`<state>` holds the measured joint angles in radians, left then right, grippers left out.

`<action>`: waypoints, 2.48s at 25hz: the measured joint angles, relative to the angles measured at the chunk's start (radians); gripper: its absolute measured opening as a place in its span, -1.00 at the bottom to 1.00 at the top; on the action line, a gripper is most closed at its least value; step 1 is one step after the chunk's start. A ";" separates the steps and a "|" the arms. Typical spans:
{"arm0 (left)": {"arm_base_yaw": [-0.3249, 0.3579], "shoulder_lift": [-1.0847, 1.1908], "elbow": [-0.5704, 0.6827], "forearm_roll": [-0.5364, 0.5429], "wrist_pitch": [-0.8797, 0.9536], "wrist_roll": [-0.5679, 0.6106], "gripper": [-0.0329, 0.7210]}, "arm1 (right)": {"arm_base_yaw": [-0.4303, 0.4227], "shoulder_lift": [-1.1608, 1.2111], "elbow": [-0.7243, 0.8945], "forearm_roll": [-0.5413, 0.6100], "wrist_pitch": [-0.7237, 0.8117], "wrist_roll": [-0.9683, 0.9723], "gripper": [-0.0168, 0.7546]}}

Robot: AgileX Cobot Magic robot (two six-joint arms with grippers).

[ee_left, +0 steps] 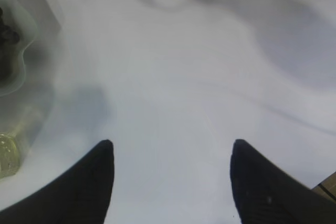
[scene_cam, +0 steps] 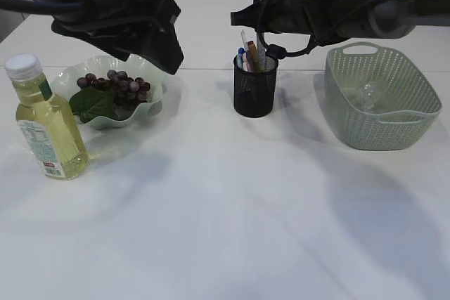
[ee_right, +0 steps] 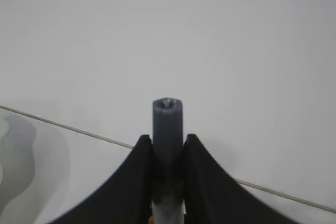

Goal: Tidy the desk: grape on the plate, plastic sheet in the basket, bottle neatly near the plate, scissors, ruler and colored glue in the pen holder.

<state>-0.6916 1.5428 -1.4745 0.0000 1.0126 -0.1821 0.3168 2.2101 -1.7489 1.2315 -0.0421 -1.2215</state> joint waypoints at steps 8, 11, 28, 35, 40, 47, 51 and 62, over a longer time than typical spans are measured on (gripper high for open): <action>0.000 0.000 0.000 0.000 0.013 0.000 0.43 | 0.000 0.000 0.000 0.054 0.000 0.000 -0.28; 0.000 0.000 0.000 0.000 0.019 0.000 0.43 | 0.000 0.000 0.000 0.063 0.006 0.000 -0.19; 0.000 0.000 0.000 0.000 0.019 0.000 0.43 | -0.167 -0.232 -0.002 -0.057 0.918 0.171 -0.17; 0.000 0.000 0.000 0.000 0.019 0.000 0.39 | -0.189 -0.281 -0.003 -0.597 1.249 0.616 -0.17; 0.000 -0.001 0.000 0.000 0.020 0.000 0.38 | -0.190 -0.306 -0.003 -0.919 1.265 0.912 -0.17; 0.000 -0.013 0.000 0.006 0.022 0.000 0.38 | -0.190 -0.397 -0.003 -1.214 1.276 1.161 -0.17; 0.000 -0.013 0.000 0.122 0.063 -0.118 0.38 | -0.190 -0.463 -0.003 -1.232 1.282 1.184 -0.17; 0.136 -0.051 0.000 0.302 0.225 -0.251 0.37 | -0.190 -0.745 0.212 -1.342 1.295 1.221 -0.17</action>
<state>-0.5552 1.4915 -1.4745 0.3019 1.2379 -0.4332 0.1266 1.4647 -1.5367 -0.1101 1.2524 0.0000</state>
